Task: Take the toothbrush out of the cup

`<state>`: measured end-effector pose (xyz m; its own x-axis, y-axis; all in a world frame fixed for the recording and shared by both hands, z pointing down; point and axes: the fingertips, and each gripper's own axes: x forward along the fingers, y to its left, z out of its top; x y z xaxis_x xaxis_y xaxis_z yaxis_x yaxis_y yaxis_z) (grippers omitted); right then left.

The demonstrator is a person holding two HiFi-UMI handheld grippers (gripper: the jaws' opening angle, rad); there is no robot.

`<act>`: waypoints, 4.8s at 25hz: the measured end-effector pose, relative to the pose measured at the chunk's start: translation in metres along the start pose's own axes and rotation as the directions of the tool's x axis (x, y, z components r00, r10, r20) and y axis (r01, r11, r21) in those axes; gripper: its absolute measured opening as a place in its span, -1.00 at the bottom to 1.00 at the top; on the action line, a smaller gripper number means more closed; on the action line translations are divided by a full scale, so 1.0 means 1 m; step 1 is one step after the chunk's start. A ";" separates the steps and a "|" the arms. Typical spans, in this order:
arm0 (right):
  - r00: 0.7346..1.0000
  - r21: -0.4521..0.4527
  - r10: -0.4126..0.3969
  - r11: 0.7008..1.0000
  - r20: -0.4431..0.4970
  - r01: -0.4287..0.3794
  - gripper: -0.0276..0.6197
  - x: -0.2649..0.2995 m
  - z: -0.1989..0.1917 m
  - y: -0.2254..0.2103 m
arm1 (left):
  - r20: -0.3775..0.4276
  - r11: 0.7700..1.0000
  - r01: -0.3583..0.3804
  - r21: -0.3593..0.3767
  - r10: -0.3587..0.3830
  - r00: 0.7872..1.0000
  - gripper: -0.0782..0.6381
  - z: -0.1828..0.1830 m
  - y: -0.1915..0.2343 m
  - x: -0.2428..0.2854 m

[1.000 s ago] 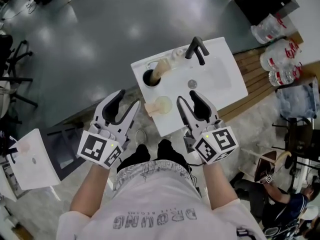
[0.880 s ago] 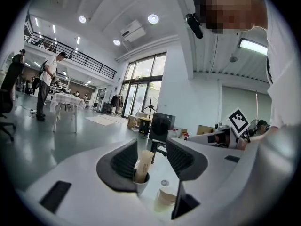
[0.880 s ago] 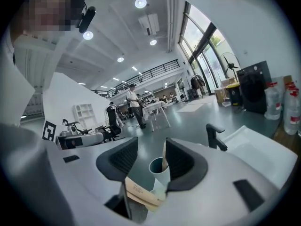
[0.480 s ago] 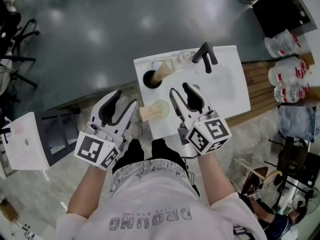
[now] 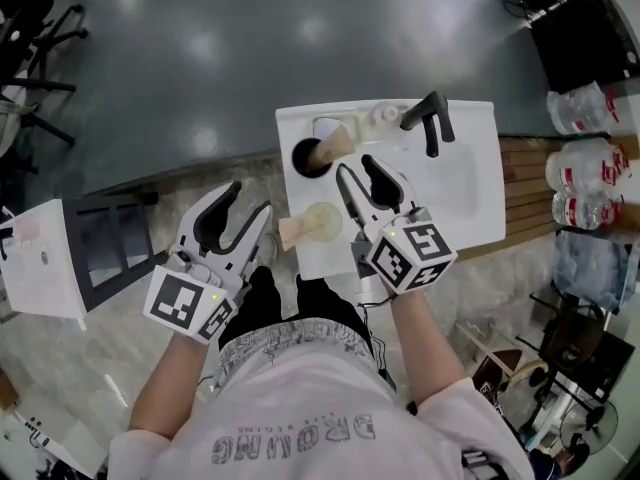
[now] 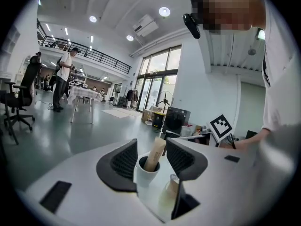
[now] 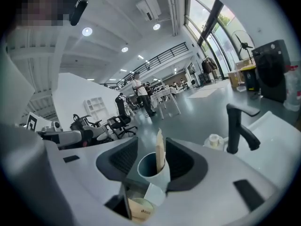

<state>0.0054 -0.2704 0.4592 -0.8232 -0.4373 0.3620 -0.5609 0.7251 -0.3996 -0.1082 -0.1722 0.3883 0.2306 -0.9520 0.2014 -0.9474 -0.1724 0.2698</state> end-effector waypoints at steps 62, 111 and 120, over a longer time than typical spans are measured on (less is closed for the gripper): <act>0.999 -0.011 -0.014 1.000 -0.049 0.013 -0.64 0.051 -0.017 -0.006 | -0.012 0.998 -0.048 -0.035 0.048 0.999 -0.20 -0.017 0.019 -0.019; 0.950 -0.006 -0.224 0.973 0.216 0.231 -0.65 -0.087 0.052 0.006 | 0.026 0.982 0.180 0.054 -0.182 0.983 -0.20 0.009 -0.043 -0.044; 0.921 0.038 -0.315 0.948 0.230 0.315 -0.65 -0.114 0.037 -0.001 | -0.018 0.966 0.254 0.049 -0.254 0.967 -0.20 -0.008 -0.049 -0.044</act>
<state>0.0965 -0.2405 0.3872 -0.6013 -0.7535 0.2660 -0.7947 0.5294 -0.2970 -0.0705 -0.1201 0.3742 0.4675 -0.8723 0.1432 -0.8672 -0.4212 0.2656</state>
